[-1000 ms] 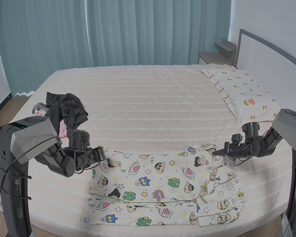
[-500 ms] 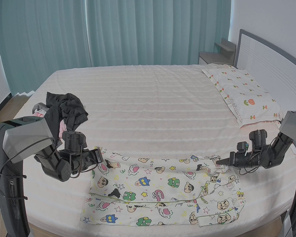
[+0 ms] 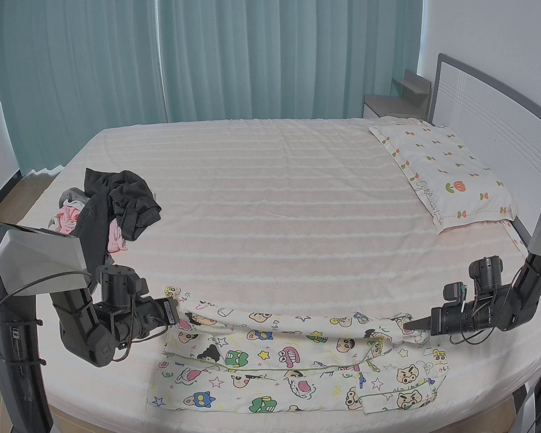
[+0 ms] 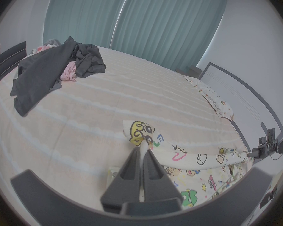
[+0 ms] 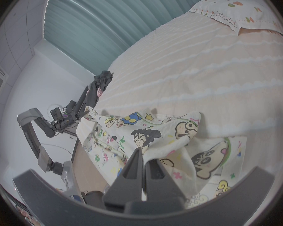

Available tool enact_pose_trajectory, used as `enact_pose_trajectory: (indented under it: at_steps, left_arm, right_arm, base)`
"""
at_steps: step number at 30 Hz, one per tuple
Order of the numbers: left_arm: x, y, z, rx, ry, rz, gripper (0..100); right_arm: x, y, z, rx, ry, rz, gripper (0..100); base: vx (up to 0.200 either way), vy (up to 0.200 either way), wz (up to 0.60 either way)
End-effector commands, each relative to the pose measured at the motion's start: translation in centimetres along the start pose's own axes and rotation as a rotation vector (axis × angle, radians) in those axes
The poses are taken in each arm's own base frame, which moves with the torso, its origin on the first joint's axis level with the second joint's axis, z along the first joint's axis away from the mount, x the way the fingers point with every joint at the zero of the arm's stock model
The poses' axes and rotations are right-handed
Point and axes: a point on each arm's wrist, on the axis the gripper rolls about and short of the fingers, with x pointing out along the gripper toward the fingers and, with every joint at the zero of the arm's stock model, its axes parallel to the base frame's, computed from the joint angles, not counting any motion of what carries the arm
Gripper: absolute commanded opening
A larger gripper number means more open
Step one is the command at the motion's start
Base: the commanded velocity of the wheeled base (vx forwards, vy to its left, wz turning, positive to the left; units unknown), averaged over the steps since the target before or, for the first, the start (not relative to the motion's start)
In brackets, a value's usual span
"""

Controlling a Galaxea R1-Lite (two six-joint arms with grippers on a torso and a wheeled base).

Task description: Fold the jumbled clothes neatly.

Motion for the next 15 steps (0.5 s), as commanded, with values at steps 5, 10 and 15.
enact_pose_trajectory:
  at_steps: [5, 10, 15]
  left_arm:
    - [0.0, 1.5, -4.3, 0.042, 0.102, 0.022, 0]
    - [0.2, 1.8, -5.1, 0.053, 0.122, 0.031, 0]
    - [0.3, 2.1, -5.7, 0.059, 0.146, 0.041, 0]
  right_arm:
    - [0.3, -0.6, -2.9, -0.011, 0.097, -0.076, 0]
    - [0.6, -0.9, -3.4, -0.052, 0.12, -0.104, 0]
    - [0.5, -0.9, -3.9, -0.081, 0.142, -0.136, 0]
  base:
    - [0.0, 0.0, 0.0]
    - [0.0, 0.0, 0.0]
    - [0.0, 0.0, 0.0]
